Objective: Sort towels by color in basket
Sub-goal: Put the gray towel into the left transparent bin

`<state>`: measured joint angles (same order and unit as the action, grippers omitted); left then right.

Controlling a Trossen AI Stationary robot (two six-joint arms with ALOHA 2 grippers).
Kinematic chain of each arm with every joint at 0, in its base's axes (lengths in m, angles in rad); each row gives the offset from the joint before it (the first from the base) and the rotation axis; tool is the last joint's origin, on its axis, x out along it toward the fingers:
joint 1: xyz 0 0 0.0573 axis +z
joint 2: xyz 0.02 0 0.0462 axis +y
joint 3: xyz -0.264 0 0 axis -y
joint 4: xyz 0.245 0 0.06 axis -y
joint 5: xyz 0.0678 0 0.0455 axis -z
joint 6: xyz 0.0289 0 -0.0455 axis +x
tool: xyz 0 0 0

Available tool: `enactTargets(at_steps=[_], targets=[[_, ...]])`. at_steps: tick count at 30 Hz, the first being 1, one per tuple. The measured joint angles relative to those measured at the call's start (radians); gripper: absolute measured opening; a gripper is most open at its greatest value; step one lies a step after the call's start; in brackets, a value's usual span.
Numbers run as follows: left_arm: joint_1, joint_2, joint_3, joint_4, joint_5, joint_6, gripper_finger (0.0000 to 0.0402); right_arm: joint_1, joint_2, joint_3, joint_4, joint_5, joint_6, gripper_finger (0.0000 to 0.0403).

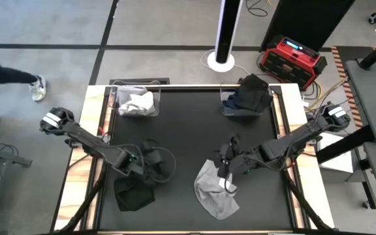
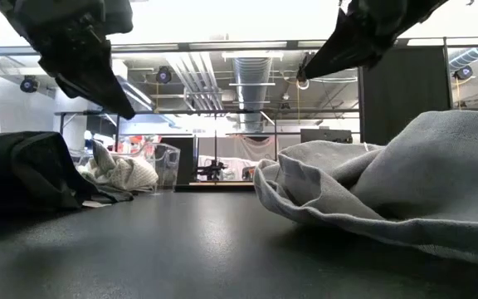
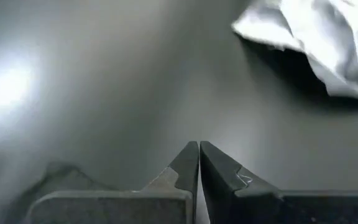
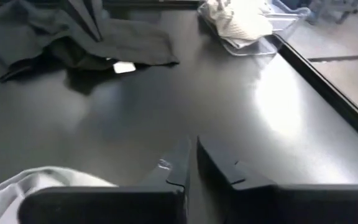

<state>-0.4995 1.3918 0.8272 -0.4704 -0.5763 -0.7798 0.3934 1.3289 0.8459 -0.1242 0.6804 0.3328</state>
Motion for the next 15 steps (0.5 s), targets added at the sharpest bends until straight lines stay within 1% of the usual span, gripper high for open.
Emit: enactTargets(at_steps=[2,5,8,11,15], targets=[[-0.002,0.046,0.05,-0.059,0.044,-0.009,0.0,0.019,0.0,0.0,0.0,0.001,-0.007,0.002],[-0.01,0.108,0.119,-0.183,0.051,-0.036,0.0,0.047,0.0,0.0,-0.014,0.002,-0.005,0.0011],[-0.022,0.153,0.164,-0.277,0.068,-0.051,0.0,0.078,0.0,0.0,-0.074,0.002,0.049,0.0012],[-0.038,0.178,0.184,-0.316,0.118,-0.074,0.0,0.102,0.002,-0.008,-0.111,0.01,0.133,0.0013],[-0.044,0.179,0.208,-0.319,0.123,-0.102,0.0,0.119,0.004,-0.031,-0.101,0.069,0.213,0.0013]])
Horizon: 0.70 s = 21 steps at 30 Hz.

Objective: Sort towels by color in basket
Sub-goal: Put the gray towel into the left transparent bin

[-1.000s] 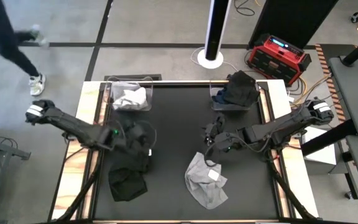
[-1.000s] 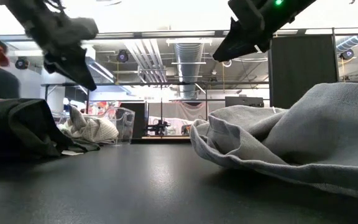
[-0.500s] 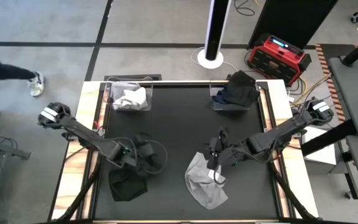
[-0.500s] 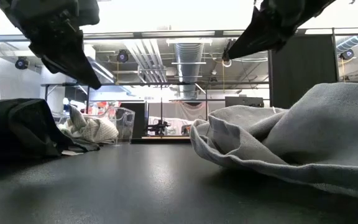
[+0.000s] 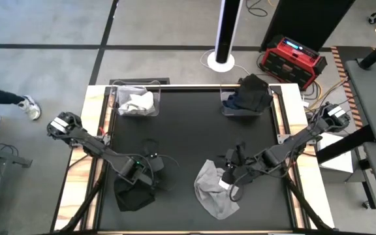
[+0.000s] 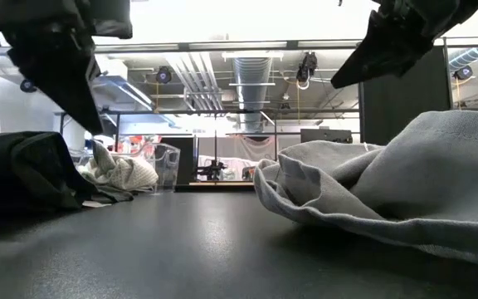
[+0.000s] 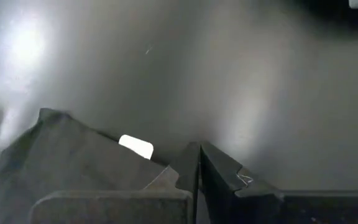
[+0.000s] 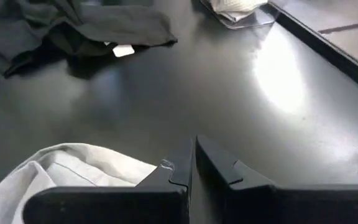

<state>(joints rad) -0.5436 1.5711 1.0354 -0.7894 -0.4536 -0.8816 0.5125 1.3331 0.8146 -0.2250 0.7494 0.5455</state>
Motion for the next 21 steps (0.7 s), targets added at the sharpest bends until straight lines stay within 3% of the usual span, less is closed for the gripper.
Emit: enactTargets(at_steps=[5,9,21], targets=[[-0.006,0.0,0.037,-0.032,0.018,-0.011,0.0,0.002,0.0,-0.014,0.033,-0.005,0.036,0.0013],[-0.012,0.0,0.051,-0.086,0.023,-0.023,0.0,0.004,0.0,-0.014,0.075,-0.085,0.023,0.0033],[-0.059,0.0,0.051,-0.102,-0.01,-0.023,0.0,0.043,0.0,-0.006,0.145,-0.159,0.003,0.0208]])
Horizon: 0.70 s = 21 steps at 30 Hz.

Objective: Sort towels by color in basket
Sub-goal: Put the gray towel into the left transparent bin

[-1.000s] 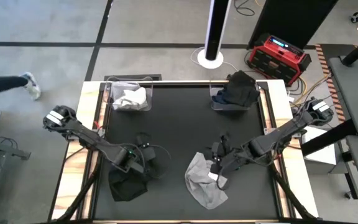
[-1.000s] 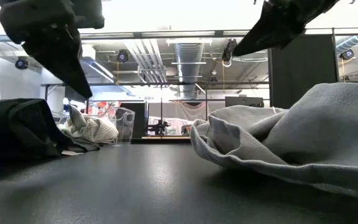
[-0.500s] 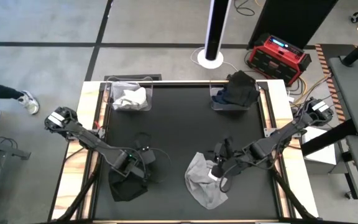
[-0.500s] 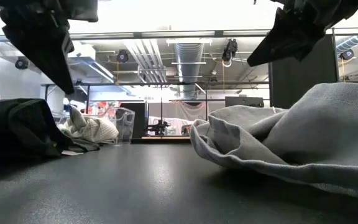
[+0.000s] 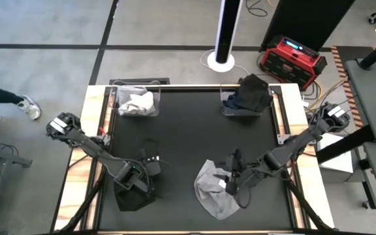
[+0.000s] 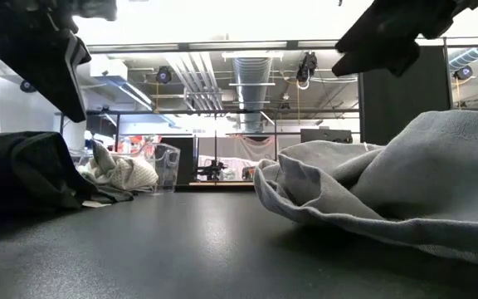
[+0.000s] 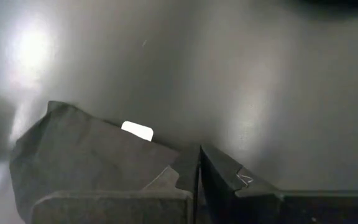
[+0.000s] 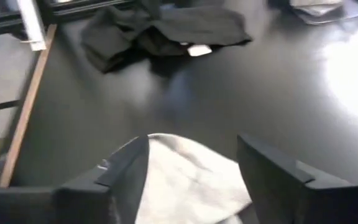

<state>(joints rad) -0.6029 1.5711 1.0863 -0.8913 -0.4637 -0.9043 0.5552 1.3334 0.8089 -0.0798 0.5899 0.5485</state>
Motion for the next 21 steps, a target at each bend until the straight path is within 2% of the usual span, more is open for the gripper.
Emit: enactTargets(at_steps=[4,8,17,21], targets=[[-0.001,0.0,0.0,0.0,-0.027,0.001,0.0,0.028,0.004,0.0,0.034,-0.026,0.001,0.0248],[-0.001,0.0,0.0,-0.003,-0.064,0.007,0.0,0.056,0.041,0.016,0.063,-0.032,0.001,0.0268],[-0.001,-0.059,0.0,-0.074,-0.125,0.032,0.0,0.058,0.134,0.141,0.006,-0.065,-0.106,0.0274],[-0.001,-0.118,0.0,-0.133,-0.175,-0.056,0.0,0.016,0.133,0.208,-0.093,-0.126,-0.179,0.0269]])
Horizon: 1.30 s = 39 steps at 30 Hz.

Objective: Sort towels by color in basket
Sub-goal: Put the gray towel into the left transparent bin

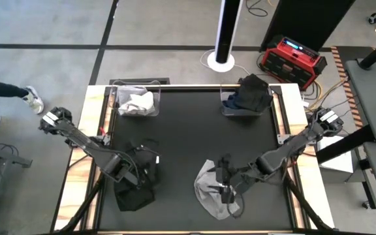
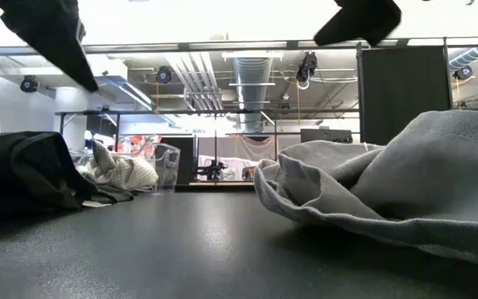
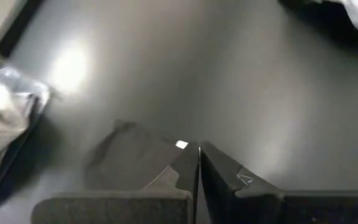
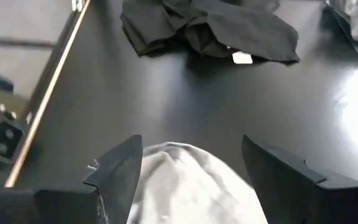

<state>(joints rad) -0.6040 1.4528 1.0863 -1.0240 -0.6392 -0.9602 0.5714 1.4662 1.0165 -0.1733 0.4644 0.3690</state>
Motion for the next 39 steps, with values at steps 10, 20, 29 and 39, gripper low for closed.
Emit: enactTargets(at_steps=[10,20,29,39], targets=[[-0.008,-0.092,-0.001,-0.051,-0.216,-0.085,0.0,-0.17,0.047,0.11,-0.096,-0.214,-0.152,0.0265],[-0.008,-0.065,-0.002,-0.05,-0.294,-0.043,0.0,-0.178,0.221,0.142,-0.198,-0.326,-0.137,0.0283],[-0.008,-0.031,-0.002,-0.023,-0.343,-0.043,0.0,-0.233,0.273,0.142,-0.185,-0.33,-0.143,0.0268],[-0.008,-0.007,-0.002,-0.016,-0.344,-0.044,0.0,-0.236,0.294,0.142,-0.188,-0.464,-0.134,0.0228]])
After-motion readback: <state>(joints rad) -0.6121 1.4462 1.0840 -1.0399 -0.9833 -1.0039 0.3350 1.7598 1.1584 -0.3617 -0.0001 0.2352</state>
